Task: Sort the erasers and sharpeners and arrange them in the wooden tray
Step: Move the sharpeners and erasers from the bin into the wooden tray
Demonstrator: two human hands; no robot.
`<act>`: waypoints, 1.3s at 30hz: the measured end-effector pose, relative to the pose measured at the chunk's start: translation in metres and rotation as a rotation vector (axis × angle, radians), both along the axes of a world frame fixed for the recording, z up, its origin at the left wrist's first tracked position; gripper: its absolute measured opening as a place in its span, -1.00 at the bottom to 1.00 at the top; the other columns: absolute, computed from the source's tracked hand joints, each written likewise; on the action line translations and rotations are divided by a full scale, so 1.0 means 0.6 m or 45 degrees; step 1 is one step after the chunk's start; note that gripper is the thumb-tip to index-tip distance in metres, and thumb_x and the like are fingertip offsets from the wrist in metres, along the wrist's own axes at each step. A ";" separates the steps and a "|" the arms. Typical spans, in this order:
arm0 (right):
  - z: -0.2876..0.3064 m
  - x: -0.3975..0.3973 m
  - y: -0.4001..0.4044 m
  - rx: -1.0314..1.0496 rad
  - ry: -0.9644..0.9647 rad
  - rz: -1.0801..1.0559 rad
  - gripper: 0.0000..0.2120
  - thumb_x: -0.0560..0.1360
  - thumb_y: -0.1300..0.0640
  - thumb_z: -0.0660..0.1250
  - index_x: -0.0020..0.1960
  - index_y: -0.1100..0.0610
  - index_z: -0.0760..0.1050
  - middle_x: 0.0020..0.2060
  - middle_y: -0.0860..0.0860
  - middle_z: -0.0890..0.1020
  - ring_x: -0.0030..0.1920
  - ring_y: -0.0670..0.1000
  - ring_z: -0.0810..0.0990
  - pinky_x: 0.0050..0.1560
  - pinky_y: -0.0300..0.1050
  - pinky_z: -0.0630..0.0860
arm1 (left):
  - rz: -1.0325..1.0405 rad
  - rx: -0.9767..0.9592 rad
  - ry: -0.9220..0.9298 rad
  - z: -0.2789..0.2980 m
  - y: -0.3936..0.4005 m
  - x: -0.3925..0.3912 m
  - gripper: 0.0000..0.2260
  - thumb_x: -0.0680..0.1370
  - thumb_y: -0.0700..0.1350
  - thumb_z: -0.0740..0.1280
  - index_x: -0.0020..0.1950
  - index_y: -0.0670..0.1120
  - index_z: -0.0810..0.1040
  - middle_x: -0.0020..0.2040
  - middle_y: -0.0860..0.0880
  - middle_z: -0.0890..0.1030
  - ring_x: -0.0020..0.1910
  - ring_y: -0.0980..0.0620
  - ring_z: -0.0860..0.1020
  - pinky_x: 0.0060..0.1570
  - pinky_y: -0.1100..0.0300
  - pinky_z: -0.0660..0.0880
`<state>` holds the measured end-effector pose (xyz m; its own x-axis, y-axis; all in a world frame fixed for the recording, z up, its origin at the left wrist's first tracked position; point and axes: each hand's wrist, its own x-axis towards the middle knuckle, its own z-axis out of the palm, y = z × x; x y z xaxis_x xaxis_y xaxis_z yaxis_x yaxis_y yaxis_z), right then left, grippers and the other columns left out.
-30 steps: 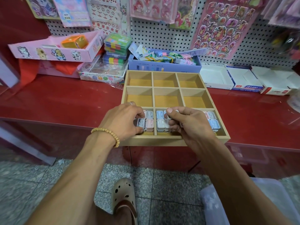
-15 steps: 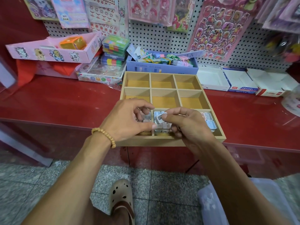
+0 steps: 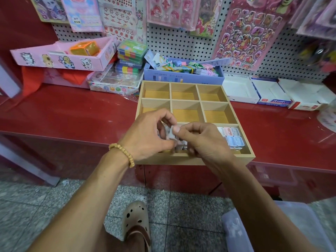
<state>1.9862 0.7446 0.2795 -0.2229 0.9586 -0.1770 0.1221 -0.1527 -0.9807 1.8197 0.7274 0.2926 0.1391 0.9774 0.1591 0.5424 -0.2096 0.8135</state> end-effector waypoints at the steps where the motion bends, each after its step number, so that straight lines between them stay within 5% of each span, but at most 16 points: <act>1: 0.002 -0.003 0.000 0.004 -0.003 0.007 -0.76 0.46 0.08 0.51 -0.12 0.26 0.59 -0.48 0.06 0.47 -0.56 -0.08 0.29 -0.50 -0.23 0.20 | -0.007 0.001 -0.007 0.000 0.000 0.001 -0.68 0.26 -0.26 0.56 -0.11 0.00 0.55 -0.32 0.10 0.56 -0.39 0.06 0.50 -0.34 0.11 0.52; 6: 0.019 -0.007 0.005 -0.144 0.109 0.133 -0.76 0.55 0.10 0.40 -0.27 0.15 0.55 -0.48 -0.02 0.50 -0.57 -0.12 0.28 -0.53 -0.24 0.13 | -0.012 -0.080 -0.146 0.012 -0.002 -0.013 -0.68 0.32 -0.31 0.58 0.00 -0.10 0.60 -0.42 0.28 0.54 -0.54 0.25 0.42 -0.45 0.45 0.35; 9: 0.016 -0.014 0.013 -0.224 0.116 0.078 -0.79 0.58 0.11 0.36 -0.16 0.22 0.55 -0.42 0.01 0.47 -0.50 -0.09 0.28 -0.50 -0.22 0.15 | 0.031 -0.119 -0.145 0.016 -0.005 -0.030 -0.69 0.32 -0.30 0.58 0.00 -0.11 0.61 -0.42 0.24 0.55 -0.56 0.25 0.42 -0.45 0.48 0.34; 13: 0.013 -0.011 0.026 -0.379 0.421 -0.133 -0.66 0.52 0.32 0.07 0.11 0.30 0.59 -0.26 0.06 0.44 -0.33 -0.03 0.33 -0.33 -0.17 0.27 | 0.220 -0.059 0.331 0.002 0.001 -0.067 -0.68 0.29 -0.20 0.61 -0.07 0.04 0.59 -0.30 0.18 0.49 -0.37 0.20 0.47 -0.26 0.41 0.41; 15: 0.013 -0.005 0.031 -0.358 0.385 -0.175 -0.54 0.44 0.44 -0.01 0.14 0.32 0.59 -0.18 0.10 0.45 -0.27 -0.02 0.38 -0.26 -0.18 0.36 | 0.215 -0.086 0.495 -0.006 0.002 -0.074 -0.66 0.28 -0.12 0.62 -0.06 0.08 0.57 -0.26 0.20 0.45 -0.30 0.25 0.44 -0.19 0.27 0.42; 19: 0.004 0.001 0.030 -0.243 0.197 -0.118 -0.59 0.51 0.52 0.17 0.29 0.30 0.52 -0.02 0.17 0.57 -0.14 -0.02 0.63 -0.10 -0.22 0.59 | 0.142 -0.121 0.684 -0.014 0.008 -0.061 -0.67 0.30 -0.03 0.61 -0.04 0.09 0.56 -0.20 0.21 0.48 -0.26 0.26 0.43 -0.20 0.24 0.40; 21: -0.001 0.005 0.027 -0.226 0.224 -0.121 -0.69 0.50 0.48 0.31 0.21 0.30 0.56 0.01 0.22 0.63 -0.11 0.04 0.70 -0.09 -0.19 0.65 | 0.110 -0.128 0.753 -0.019 0.013 -0.055 -0.66 0.31 -0.02 0.60 0.00 0.08 0.56 -0.10 0.17 0.52 -0.14 0.18 0.47 -0.08 0.21 0.46; 27: -0.001 0.004 0.022 -0.182 0.128 -0.171 -0.94 0.44 0.29 0.50 -0.14 0.17 0.66 -0.26 0.15 0.66 -0.29 0.09 0.49 -0.39 -0.18 0.41 | 0.111 -0.114 0.838 -0.030 0.019 -0.052 -0.63 0.33 0.01 0.59 0.06 0.08 0.56 -0.02 0.11 0.51 0.02 0.11 0.45 0.06 0.14 0.47; 35: 0.004 -0.002 0.014 -0.174 0.117 -0.182 -0.91 0.44 0.23 0.52 -0.10 0.23 0.64 -0.36 0.07 0.61 -0.40 -0.05 0.54 -0.35 -0.21 0.51 | 0.114 -0.094 0.805 -0.023 0.016 -0.056 -0.54 0.34 0.07 0.57 0.19 0.07 0.56 -0.03 0.15 0.51 -0.04 0.14 0.42 0.05 0.14 0.47; 39: 0.005 -0.013 0.007 -0.162 0.078 -0.161 -0.95 0.44 0.22 0.51 -0.17 0.18 0.66 -0.41 0.01 0.59 -0.43 -0.07 0.48 -0.42 -0.23 0.42 | 0.137 0.072 0.335 -0.001 -0.009 -0.043 -0.56 0.32 0.03 0.58 0.16 0.11 0.58 -0.12 0.16 0.56 -0.18 0.16 0.51 -0.05 0.22 0.50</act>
